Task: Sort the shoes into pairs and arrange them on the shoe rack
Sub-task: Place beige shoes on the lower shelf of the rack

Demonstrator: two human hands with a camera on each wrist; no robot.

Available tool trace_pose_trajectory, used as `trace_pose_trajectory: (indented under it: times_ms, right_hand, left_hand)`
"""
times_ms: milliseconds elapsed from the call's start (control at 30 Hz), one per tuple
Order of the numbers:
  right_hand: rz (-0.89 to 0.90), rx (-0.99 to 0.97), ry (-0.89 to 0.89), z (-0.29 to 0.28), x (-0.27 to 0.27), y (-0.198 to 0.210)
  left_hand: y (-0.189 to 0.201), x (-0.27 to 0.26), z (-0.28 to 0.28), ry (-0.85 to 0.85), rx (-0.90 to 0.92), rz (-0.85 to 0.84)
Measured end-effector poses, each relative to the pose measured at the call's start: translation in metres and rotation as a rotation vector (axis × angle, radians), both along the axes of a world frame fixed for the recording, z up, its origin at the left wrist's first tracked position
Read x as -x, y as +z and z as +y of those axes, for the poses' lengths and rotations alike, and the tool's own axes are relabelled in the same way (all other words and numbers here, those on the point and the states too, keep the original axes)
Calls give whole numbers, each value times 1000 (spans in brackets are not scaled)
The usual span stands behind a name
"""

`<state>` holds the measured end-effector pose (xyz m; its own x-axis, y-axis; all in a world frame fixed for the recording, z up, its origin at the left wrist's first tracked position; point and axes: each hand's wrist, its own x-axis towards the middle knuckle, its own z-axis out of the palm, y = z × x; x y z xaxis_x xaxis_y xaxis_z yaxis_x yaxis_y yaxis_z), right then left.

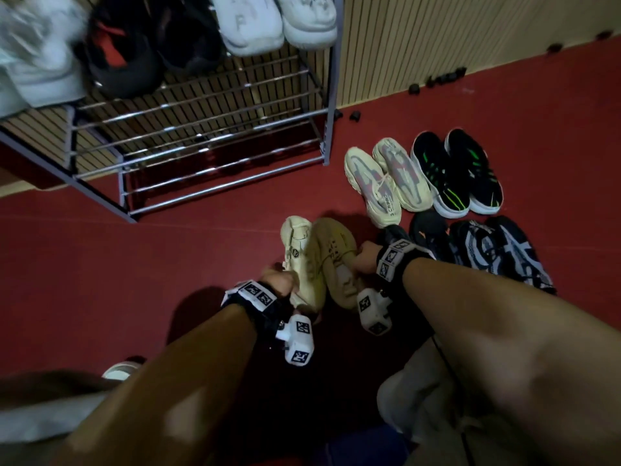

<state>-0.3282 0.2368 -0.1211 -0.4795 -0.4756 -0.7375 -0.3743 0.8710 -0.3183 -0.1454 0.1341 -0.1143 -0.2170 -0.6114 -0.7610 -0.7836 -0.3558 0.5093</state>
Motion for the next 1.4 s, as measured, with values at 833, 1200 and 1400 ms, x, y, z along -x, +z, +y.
trace_pose_trajectory:
  times_ms: [833,1200,1400]
  right_hand:
    - [-452,522,-152,-186,-74,182]
    - [-740,594,-352,-252,-94,149]
    - [-642,659,-338,-296,-91,121]
  left_hand:
    - [198,-136,-197,216,-33,506]
    - [153,-133,-248,472,78,519]
    - [125,-131,-290,474,250,422]
